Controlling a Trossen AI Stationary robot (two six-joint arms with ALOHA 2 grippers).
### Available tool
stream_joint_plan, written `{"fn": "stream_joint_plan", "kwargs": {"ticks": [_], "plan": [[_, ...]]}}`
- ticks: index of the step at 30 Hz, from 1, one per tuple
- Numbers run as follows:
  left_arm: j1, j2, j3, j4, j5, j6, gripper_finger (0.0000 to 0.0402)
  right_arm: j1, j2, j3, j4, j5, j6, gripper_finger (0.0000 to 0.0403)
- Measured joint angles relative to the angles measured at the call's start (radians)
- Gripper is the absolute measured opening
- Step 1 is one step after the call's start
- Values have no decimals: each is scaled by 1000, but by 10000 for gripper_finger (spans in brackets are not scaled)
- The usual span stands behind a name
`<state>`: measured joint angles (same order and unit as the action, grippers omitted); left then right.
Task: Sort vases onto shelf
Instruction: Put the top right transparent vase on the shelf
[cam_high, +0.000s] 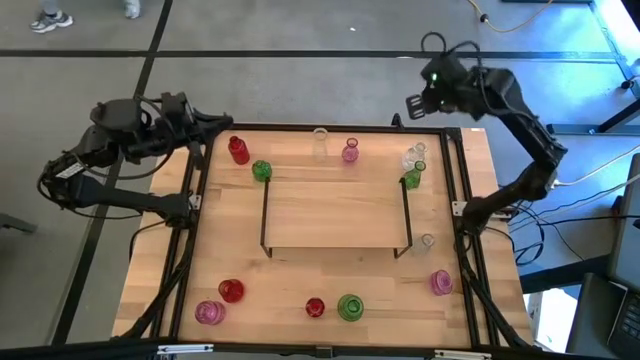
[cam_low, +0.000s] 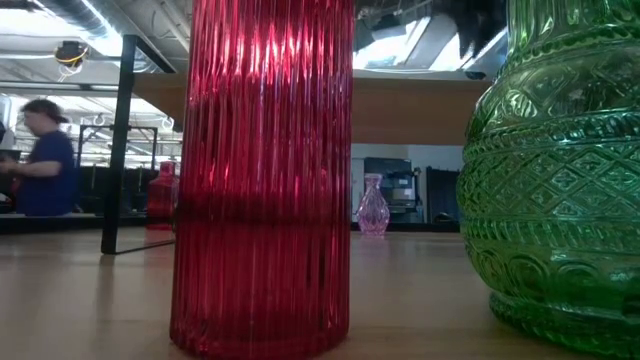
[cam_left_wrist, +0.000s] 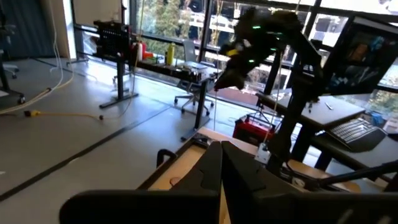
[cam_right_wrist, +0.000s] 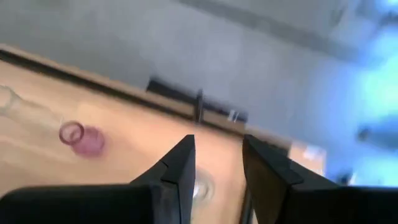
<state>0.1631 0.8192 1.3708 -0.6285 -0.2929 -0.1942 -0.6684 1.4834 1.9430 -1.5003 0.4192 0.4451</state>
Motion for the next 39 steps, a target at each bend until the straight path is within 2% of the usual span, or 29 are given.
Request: {"fn": "stream_joint_plan", "kwargs": {"ticks": [3,9,16,21,25,31,39], "plan": [[0,0,0,-35,5,-24,0,-126,9,-93,-7,-170,-20,116],[0,0,-1,-89,26,-41,0,-204,6,-355,28,-312,-39,115],[0,0,-1,-104,25,-65,0,-209,-26,-630,154,-320,5,115],[0,0,-1,-103,26,-65,0,-209,-43,-762,242,-338,25,115],[0,0,-1,-103,25,-65,0,-209,-45,-811,317,-383,46,115],[0,0,-1,-97,25,-87,0,-209,-83,-794,319,-445,56,115],[0,13,-1,-95,14,-84,0,-217,-134,-748,330,-356,56,115]]}}
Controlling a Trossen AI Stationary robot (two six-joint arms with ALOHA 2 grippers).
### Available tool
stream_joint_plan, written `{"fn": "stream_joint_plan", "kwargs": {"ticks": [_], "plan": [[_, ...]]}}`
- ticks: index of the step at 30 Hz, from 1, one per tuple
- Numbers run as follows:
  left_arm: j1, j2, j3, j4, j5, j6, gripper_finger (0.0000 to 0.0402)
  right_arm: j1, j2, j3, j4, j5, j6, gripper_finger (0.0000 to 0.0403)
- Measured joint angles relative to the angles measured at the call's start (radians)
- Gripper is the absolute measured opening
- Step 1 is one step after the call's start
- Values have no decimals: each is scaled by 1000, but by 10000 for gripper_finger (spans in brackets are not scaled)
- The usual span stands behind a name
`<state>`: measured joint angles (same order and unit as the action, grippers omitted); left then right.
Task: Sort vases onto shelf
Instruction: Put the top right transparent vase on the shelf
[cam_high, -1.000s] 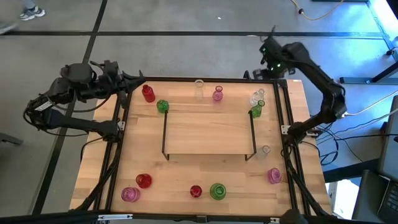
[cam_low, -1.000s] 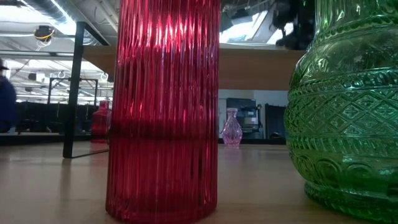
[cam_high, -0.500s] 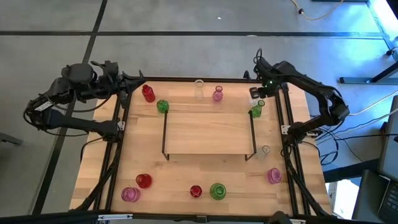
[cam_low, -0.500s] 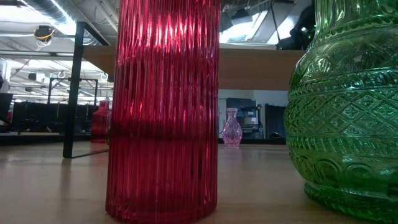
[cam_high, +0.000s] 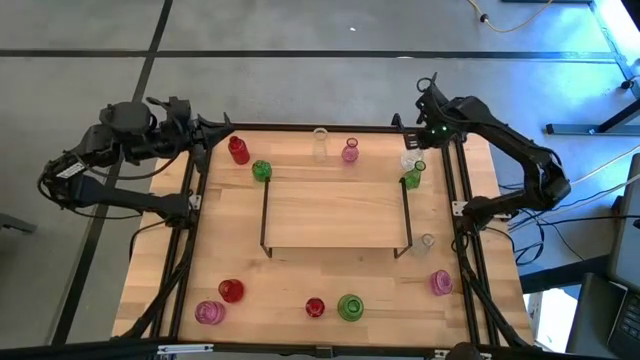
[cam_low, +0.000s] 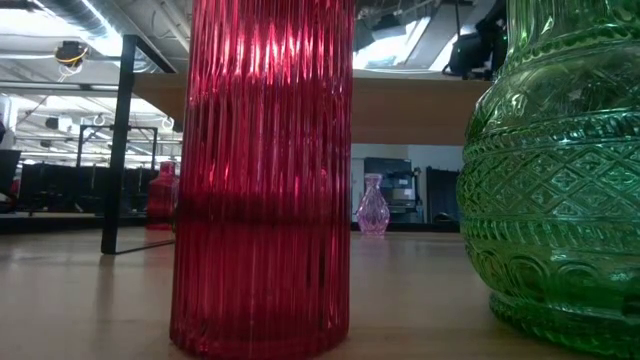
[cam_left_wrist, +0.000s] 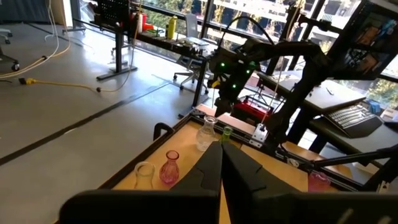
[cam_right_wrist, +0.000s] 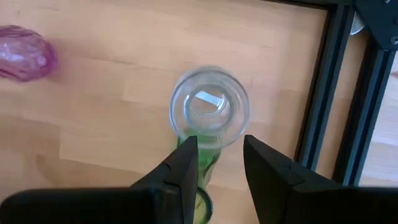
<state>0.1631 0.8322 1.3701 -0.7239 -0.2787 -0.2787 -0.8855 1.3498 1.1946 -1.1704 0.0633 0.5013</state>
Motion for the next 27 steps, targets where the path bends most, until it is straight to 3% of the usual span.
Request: {"fn": "stream_joint_plan", "kwargs": {"ticks": [8,19,23,27], "plan": [[0,47,0,3,6,-1,0,-37,51,0,57,50,22,115],[0,80,0,3,63,-9,0,-51,142,0,48,-7,-13,115],[0,78,0,3,63,-9,0,-51,180,-8,53,-73,-64,113],[0,78,0,3,64,-10,0,-51,193,-19,62,-126,-118,67]]}}
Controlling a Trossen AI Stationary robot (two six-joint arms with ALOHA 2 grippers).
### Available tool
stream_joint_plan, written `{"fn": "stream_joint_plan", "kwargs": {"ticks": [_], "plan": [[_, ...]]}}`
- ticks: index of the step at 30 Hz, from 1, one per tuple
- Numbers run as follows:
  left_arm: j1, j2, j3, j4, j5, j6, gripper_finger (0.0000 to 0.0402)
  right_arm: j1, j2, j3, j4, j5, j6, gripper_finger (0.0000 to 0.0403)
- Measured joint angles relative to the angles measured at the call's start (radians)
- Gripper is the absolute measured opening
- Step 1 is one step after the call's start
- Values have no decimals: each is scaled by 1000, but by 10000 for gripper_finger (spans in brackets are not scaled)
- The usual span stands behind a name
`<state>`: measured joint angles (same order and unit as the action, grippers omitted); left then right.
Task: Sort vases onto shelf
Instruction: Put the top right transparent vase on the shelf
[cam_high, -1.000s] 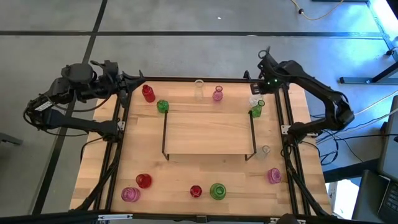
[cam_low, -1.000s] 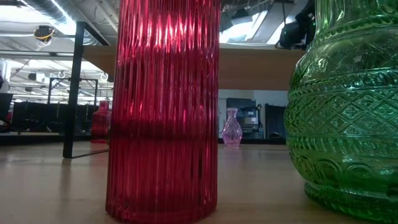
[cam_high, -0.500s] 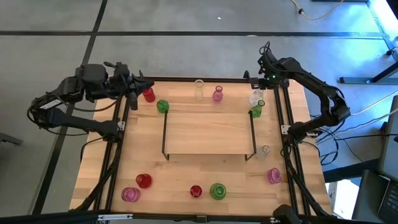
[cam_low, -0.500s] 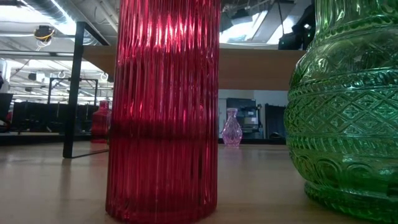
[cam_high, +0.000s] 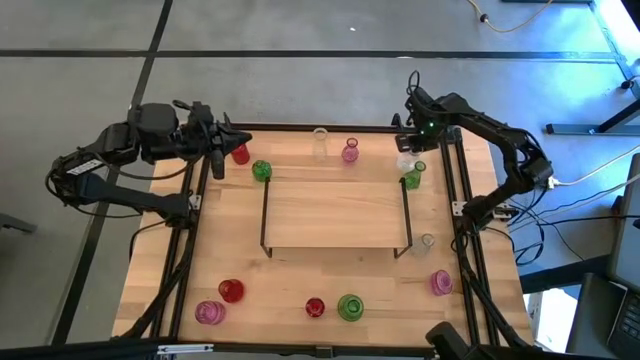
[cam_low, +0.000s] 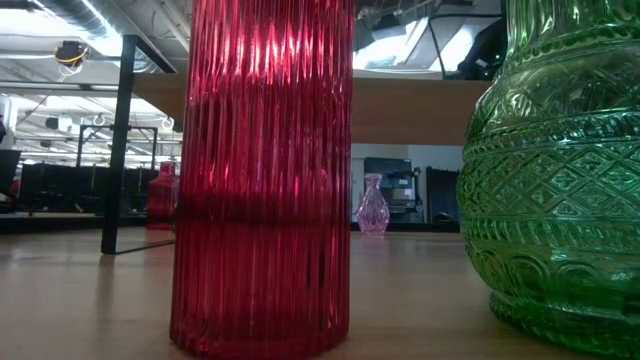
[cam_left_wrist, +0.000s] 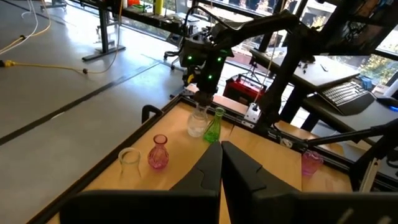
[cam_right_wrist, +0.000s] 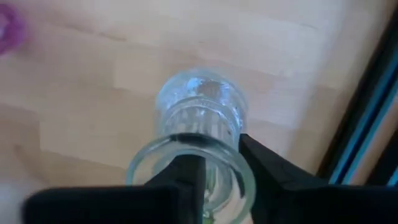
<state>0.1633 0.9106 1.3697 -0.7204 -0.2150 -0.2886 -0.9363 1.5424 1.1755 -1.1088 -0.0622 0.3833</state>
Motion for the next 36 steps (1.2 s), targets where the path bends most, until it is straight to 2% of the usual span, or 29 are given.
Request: {"fn": "stream_joint_plan", "kwargs": {"ticks": [2,3,8,12,19,22,30,33,36], "plan": [[0,0,0,0,0,0,0,1,-5,0,0,-21,-22,27],[0,0,0,0,0,0,0,1,-10,2,-2,-32,-31,19],[0,0,0,0,-1,2,0,1,-10,48,-67,36,-73,21],[0,0,0,0,-3,8,0,0,-13,128,-117,39,-109,14],[0,0,0,-3,-4,10,0,42,-13,347,-194,-60,-159,14],[0,0,0,-6,-4,10,0,77,-13,484,-246,-143,-195,14],[2,1,0,-6,-22,24,0,270,13,796,-486,-210,-209,14],[3,8,0,-3,-38,47,0,370,32,854,-452,-264,-179,14],[4,20,0,14,-36,56,0,460,68,900,-462,-274,-132,14]]}}
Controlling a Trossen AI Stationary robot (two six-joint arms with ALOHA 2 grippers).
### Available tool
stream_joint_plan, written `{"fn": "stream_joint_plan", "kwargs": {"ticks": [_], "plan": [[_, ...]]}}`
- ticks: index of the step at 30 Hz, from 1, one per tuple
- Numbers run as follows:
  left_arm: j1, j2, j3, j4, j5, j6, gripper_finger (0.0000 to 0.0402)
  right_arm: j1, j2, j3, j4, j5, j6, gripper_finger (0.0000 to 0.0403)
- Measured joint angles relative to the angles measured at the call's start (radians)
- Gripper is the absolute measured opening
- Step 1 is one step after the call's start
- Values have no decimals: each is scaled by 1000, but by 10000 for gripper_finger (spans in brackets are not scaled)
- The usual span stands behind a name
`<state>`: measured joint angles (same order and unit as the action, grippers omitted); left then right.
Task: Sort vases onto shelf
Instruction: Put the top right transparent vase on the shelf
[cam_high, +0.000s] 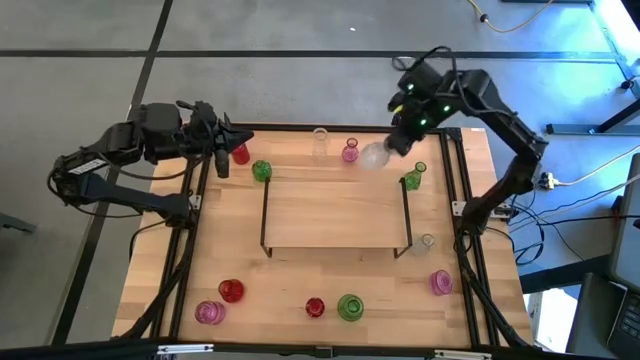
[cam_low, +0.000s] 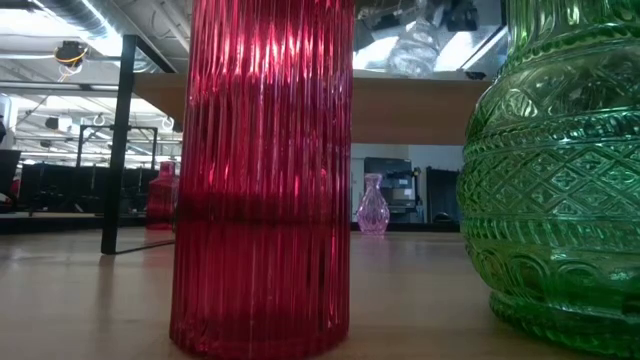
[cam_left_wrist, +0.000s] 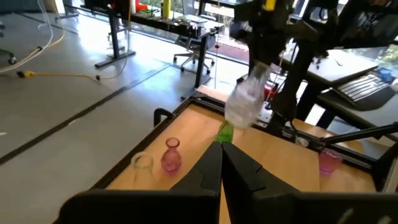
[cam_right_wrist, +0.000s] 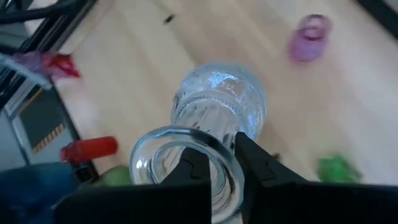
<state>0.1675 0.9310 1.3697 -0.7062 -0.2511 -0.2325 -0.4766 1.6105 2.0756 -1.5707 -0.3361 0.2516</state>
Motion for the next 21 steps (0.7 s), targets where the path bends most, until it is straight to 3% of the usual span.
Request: {"fn": "stream_joint_plan", "kwargs": {"ticks": [5,11,16,21], "plan": [[2,11,0,5,19,-17,0,99,54,-1,-1,10,52,14],[2,27,0,0,69,-63,0,132,50,-44,-2,46,112,14],[2,30,0,0,118,-80,0,130,-18,-107,1,100,186,14],[2,29,0,0,119,-80,0,131,-103,-231,-1,90,247,14]]}}
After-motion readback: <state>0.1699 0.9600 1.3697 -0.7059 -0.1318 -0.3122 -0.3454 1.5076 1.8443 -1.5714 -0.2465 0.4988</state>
